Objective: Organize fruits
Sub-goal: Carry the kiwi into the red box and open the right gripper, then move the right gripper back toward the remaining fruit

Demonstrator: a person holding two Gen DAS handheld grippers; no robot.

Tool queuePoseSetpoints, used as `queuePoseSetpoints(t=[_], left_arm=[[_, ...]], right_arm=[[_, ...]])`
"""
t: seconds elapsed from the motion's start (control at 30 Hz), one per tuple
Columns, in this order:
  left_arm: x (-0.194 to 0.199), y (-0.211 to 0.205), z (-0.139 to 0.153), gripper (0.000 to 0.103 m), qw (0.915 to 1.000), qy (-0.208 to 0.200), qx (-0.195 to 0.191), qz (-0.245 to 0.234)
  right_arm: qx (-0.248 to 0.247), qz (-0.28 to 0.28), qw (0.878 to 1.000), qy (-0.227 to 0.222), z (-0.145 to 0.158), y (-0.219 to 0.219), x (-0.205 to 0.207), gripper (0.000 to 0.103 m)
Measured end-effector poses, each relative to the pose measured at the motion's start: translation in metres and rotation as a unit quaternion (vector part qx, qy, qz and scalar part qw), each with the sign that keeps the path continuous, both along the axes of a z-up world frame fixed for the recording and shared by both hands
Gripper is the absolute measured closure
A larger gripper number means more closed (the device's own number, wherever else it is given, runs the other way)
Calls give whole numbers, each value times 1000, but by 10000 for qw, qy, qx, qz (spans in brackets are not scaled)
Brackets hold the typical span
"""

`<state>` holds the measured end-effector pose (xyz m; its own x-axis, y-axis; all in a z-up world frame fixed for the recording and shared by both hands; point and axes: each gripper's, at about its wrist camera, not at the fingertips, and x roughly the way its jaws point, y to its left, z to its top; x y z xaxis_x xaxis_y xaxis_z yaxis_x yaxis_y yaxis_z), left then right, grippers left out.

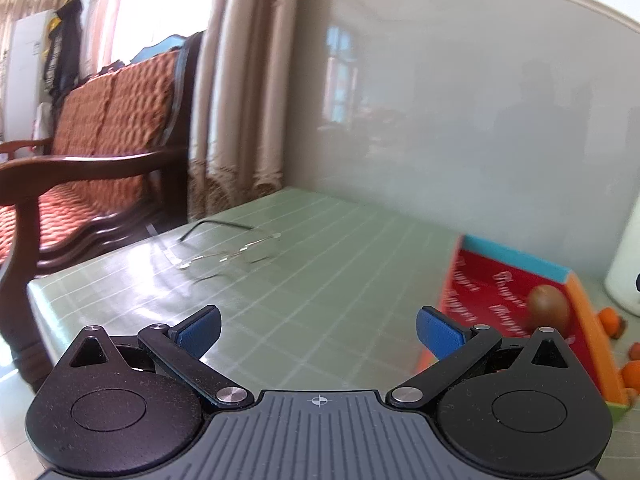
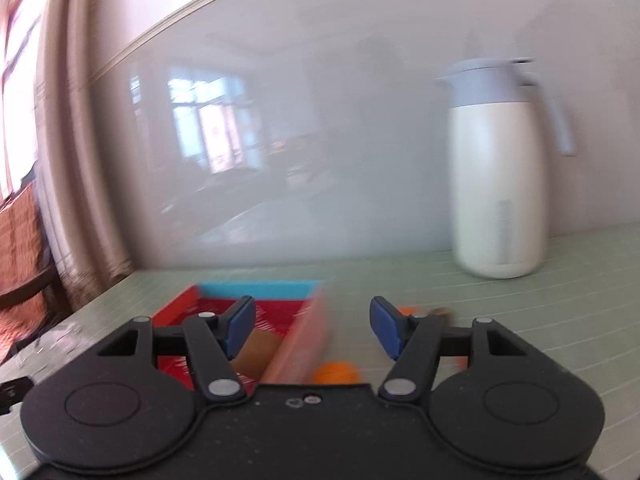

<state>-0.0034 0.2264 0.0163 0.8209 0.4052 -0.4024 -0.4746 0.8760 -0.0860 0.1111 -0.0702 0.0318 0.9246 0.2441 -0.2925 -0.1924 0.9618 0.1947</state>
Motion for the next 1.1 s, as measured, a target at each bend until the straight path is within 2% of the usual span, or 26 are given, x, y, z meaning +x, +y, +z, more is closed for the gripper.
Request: queuePoseSetpoints(t=[0.2, 0.63, 0.87, 1.1], left_arm=[[10, -37, 7, 0, 9987, -97, 253, -427], [33, -123, 13, 0, 9919, -52, 337, -1222], [47, -161, 10, 0, 9870, 4, 399, -1559], [55, -209, 7, 0, 9786, -22, 531, -1989]], right_arm=[[-89, -457, 9989, -4, 8, -53, -1, 39], [-565, -768, 9954, 68, 10, -109, -20, 39], [-568, -964, 9936, 128, 12, -146, -29, 39], [-541, -1169, 9915, 165, 10, -179, -36, 39]])
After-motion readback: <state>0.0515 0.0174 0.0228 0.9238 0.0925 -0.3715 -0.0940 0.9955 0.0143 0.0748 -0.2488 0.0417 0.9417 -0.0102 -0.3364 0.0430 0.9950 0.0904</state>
